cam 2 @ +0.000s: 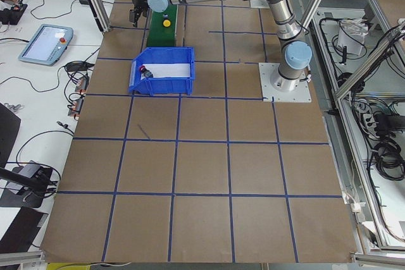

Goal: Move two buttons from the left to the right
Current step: 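Open the left gripper to set the yellow button on the green belt, then lower the right gripper onto the yellow button while the left arm returns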

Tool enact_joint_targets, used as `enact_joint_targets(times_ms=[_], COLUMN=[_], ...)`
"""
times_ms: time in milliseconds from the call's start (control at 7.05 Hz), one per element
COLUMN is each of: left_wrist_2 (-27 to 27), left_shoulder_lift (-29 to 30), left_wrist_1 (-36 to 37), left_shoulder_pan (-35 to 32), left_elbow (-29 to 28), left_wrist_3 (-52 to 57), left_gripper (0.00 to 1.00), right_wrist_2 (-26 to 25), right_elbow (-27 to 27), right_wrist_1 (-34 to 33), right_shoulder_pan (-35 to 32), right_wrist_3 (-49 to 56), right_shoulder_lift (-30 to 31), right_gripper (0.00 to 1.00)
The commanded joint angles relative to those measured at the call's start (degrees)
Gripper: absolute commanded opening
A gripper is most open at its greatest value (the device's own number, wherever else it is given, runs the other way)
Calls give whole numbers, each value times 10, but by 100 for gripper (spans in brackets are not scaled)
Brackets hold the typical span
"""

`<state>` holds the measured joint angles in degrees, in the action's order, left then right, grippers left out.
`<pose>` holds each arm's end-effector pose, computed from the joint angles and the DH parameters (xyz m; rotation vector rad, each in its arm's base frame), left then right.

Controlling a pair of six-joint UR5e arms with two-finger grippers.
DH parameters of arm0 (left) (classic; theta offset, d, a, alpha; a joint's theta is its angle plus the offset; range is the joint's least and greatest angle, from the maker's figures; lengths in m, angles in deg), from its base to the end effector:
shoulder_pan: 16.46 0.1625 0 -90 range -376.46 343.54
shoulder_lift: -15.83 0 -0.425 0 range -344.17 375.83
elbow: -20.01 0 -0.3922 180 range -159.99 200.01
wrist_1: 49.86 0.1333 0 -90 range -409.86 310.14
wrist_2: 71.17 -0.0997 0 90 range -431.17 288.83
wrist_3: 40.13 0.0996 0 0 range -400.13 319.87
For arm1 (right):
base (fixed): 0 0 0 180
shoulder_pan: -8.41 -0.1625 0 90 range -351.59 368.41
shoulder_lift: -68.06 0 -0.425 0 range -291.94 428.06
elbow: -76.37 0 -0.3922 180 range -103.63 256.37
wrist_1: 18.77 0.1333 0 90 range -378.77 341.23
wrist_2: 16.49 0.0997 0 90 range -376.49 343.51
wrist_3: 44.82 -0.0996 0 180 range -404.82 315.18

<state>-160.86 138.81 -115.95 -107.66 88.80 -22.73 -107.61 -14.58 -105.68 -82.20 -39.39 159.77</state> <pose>-0.1492 -0.7308 0.3626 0.5018 3.0590 -0.3275 0.1364 -0.4736 0.4890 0.1652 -3.1187 -0.0647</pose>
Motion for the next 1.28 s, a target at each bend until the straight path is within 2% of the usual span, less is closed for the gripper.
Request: enact_joint_targets(times_ms=[0,284,709,993,1134], left_wrist_2=[24,23,15,15,14], left_shoulder_lift=[14,26,26,25,25], left_wrist_1=[-6,0,-3,-8,3], left_shoulder_pan=[93,102,102,102,104], left_elbow=[0,0,12,28,40], left_wrist_3=[8,39,186,207,253], left_gripper=[100,100,100,100,100], right_wrist_2=[1,2,7,50,68], right_elbow=[2,5,4,2,1], right_wrist_1=[-21,-60,-152,-163,-192], right_shoulder_pan=[0,-7,-11,-18,-39], right_wrist_3=[8,60,281,421,454], right_shoulder_lift=[-19,-41,-110,-138,-153], right_gripper=[100,100,100,100,100])
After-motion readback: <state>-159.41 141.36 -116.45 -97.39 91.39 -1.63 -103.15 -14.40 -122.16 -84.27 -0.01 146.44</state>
